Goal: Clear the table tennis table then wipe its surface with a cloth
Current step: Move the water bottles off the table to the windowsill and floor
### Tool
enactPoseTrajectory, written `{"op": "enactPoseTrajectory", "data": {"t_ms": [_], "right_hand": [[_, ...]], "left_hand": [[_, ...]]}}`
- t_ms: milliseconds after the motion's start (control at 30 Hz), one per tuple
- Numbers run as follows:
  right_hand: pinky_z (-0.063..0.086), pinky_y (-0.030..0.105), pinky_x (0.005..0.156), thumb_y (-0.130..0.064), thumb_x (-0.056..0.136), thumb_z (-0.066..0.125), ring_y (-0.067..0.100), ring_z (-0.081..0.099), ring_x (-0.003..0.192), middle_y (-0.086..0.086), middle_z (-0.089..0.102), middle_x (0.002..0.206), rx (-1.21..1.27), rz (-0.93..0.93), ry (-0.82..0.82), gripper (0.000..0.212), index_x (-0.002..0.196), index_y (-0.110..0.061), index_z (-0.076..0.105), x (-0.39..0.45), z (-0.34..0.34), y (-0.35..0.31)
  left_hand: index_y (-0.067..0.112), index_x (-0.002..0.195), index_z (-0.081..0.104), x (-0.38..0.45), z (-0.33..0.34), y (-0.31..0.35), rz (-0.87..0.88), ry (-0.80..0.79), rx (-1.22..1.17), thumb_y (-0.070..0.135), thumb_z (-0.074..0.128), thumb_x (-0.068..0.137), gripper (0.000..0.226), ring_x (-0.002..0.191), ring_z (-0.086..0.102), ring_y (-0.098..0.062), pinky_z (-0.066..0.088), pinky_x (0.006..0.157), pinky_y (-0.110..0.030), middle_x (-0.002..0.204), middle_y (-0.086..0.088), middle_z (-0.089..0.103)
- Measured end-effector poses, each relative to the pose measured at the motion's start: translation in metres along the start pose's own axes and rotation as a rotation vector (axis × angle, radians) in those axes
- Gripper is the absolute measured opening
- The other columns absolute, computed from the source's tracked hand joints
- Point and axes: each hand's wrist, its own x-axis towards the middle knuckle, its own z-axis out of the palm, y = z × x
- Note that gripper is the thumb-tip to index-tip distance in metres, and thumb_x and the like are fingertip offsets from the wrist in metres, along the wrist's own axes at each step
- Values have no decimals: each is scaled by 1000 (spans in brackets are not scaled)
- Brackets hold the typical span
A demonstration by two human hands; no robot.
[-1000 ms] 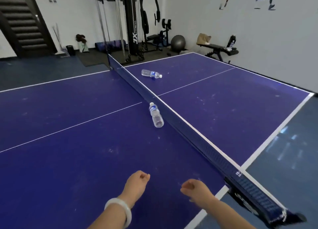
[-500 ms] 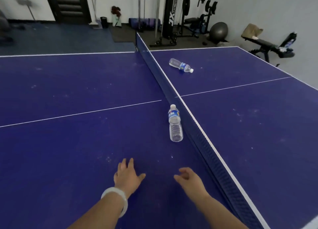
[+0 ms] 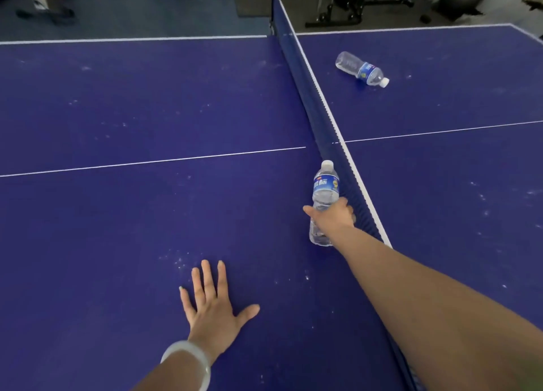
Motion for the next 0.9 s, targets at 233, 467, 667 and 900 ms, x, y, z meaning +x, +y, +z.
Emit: {"op": "enactPoseTrajectory", "data": {"t_ms": [233,467,667,900], "right_hand": [[38,45,104,-50,78,75,33,39,130,18,38,140,-71,22,68,90,140,-6,27,28,13,0],[42,41,101,-45,79,72,31,44,121,15,46,128,-102,-102,159,73,128,-2,40,-10,21,39],[44,39,96,-45,78,73,27,46,114,11,49,120,-20,-44,186,67,123,-3,44,-87,36,88],[52,46,86,-43,68,79,26,56,100,4,55,102,328,139,262,53,103,-11,53,-220,53,155]], "left_hand": [[23,137,-44,3,4,-2,12,-10,-3,99,-14,45,122,130,-50,-24,-37,100,-48,141,-3,-54],[22,137,-44,2,2,-1,-3,-10,12,96,-7,54,118,133,-46,-28,-22,111,-55,144,-6,-51],[21,143,-36,-3,-2,1,13,9,0,88,23,73,113,141,-34,-30,-15,114,-56,151,-8,-40],[30,152,-14,-9,-24,-28,209,-120,-123,79,43,80,104,143,-31,-26,-12,117,-51,156,-4,-33]]}}
